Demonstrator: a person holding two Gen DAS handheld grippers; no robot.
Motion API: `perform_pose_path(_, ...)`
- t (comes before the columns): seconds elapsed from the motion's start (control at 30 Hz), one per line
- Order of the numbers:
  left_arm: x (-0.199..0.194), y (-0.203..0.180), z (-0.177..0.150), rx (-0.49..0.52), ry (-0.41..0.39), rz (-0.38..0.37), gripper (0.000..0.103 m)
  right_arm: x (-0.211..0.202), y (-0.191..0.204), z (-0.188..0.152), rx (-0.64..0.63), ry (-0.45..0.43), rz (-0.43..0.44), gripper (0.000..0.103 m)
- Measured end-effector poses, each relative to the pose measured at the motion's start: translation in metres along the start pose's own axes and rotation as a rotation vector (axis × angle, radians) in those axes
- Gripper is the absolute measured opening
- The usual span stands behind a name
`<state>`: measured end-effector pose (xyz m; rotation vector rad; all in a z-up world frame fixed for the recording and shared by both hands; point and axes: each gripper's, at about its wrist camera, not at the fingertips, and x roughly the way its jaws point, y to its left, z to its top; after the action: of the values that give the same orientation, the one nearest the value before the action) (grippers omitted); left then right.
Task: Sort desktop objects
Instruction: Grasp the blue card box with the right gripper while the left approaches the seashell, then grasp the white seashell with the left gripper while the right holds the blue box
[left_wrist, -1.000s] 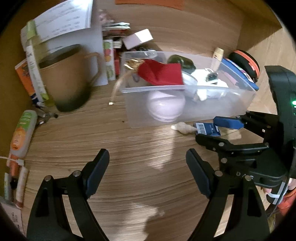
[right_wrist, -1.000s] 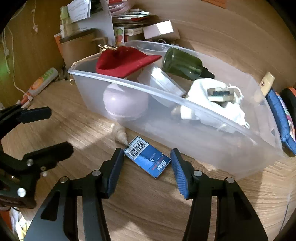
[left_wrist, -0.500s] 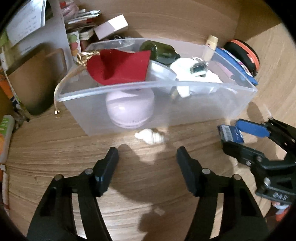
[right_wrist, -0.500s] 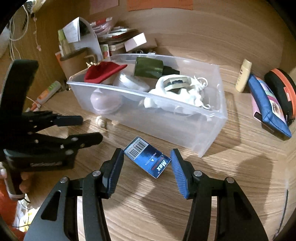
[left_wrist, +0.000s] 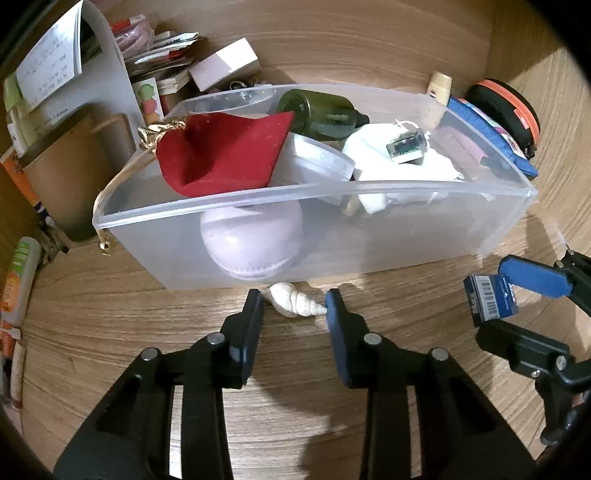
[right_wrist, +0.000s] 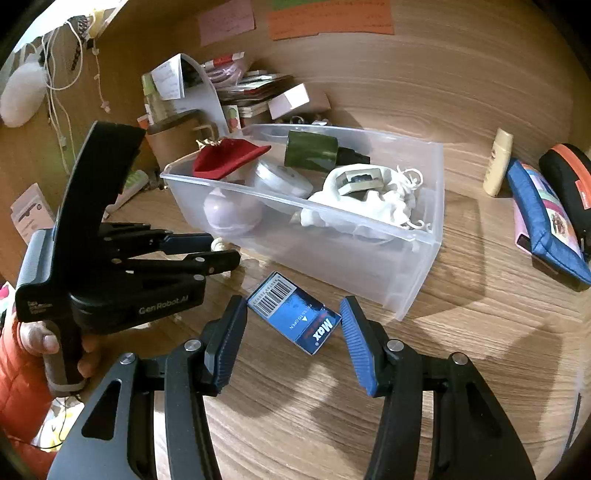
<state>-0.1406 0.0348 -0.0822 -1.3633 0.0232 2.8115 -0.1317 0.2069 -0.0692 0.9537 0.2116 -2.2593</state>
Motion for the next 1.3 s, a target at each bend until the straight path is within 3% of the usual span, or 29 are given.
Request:
perform_pose_path(0.23,-0.005,0.008,-0.003,0.001,-0.018,-0.009,0.024,-0.005,-0.002,0.001,0.005,-0.007,-0.001,0.049)
perform_pose_path(0.43,-0.011,0.016,-0.011,0.01,-0.016,-0.034,0.009,-0.006,-0.005,0.003,0.014,0.0,-0.018,0.049)
perform_pose_path(0.7,-0.01,0.017,-0.013,0.045,0.012,-0.033,0.01,-0.007,-0.001,0.004,0.004,0.003,-0.028,0.049)
perform_pose_path(0.9,-0.002,0.007,-0.004,0.072,0.025,-0.038,0.028,-0.006,0.001,0.005,0.0,0.008,-0.034,0.049)
perform_pose_path(1.07,0.002,0.005,0.002,0.071,0.023,-0.048,0.028,-0.007,0.003,0.004,-0.006,0.011,-0.042,0.049)
perform_pose_path(1.13,0.001,0.003,0.0,0.082,0.013,-0.049,0.02,-0.008,0.003,0.004,-0.008,0.013,-0.046,0.049)
perform_pose_path(1.3,-0.006,0.007,-0.007,0.079,-0.006,-0.037,0.019,-0.008,-0.001,0.005,0.005,0.015,-0.052,0.049)
